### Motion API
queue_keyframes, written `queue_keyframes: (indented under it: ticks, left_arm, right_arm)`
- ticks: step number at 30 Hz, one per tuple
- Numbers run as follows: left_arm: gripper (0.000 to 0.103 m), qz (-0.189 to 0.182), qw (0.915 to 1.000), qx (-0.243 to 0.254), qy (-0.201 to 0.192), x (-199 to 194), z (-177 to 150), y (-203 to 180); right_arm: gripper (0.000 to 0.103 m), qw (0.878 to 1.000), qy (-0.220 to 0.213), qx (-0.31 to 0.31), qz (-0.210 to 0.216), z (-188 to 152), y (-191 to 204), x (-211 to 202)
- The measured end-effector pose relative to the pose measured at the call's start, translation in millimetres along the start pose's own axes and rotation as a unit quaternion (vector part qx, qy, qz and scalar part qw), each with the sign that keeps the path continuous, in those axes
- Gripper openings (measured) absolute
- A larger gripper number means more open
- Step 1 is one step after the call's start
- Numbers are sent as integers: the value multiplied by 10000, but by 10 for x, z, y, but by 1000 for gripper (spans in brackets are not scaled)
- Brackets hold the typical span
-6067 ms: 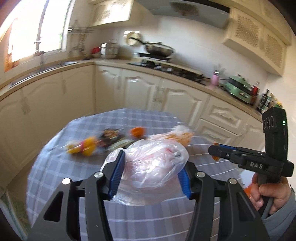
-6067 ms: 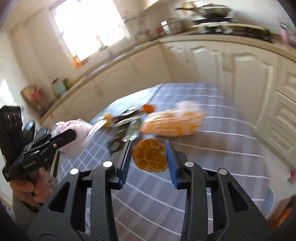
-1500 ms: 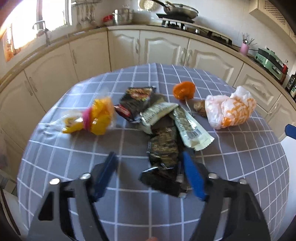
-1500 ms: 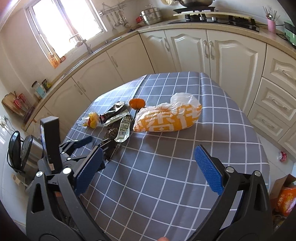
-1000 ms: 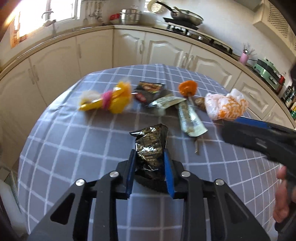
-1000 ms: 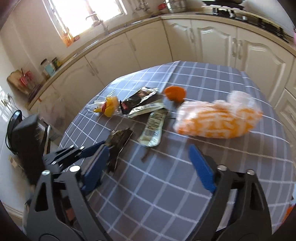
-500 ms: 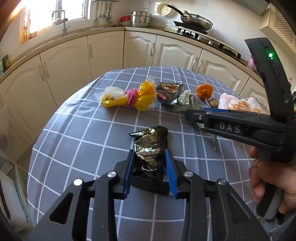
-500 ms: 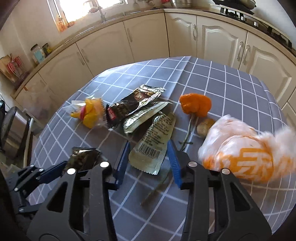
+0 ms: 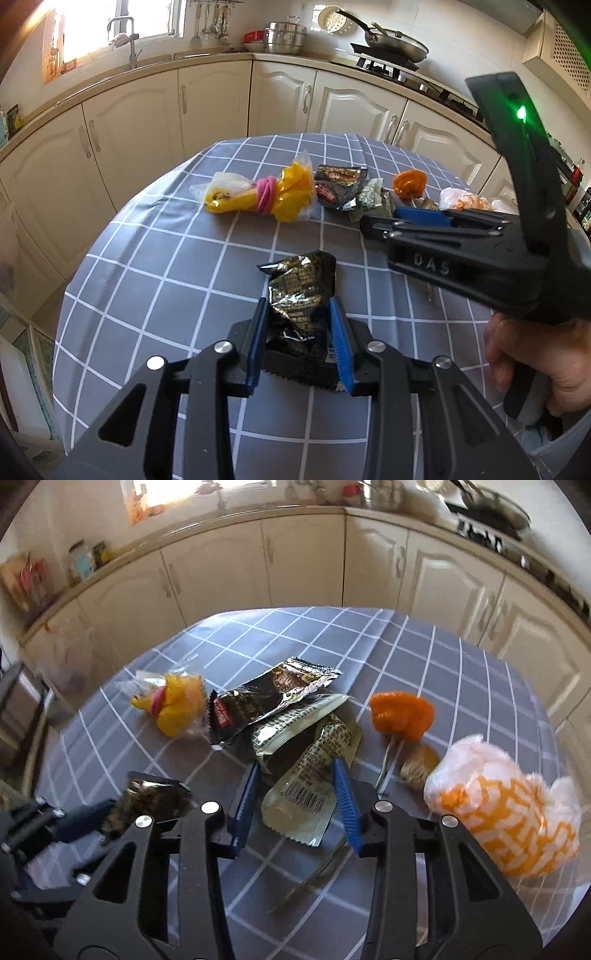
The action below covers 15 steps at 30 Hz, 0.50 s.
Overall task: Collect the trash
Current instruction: 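Grasp the black snack wrapper with the left tool while the right tool grasps the clear barcode wrapper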
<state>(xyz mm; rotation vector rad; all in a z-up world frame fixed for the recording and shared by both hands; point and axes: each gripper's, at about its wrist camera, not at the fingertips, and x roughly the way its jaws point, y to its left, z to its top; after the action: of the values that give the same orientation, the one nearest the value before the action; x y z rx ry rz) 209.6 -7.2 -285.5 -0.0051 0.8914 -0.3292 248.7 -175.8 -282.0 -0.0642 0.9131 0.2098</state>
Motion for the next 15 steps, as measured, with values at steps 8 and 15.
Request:
queue_keyframes:
  ticks: [8,15]
  left_arm:
    - [27,-110,9999,-83,13,3,6,23]
    - [31,91,10000,-29,-6,-6,28,-4]
  right_arm:
    - [11,9977,189,277,583,-182,-172,-197]
    - [12,9983,136,286,488,-193,-174,-296]
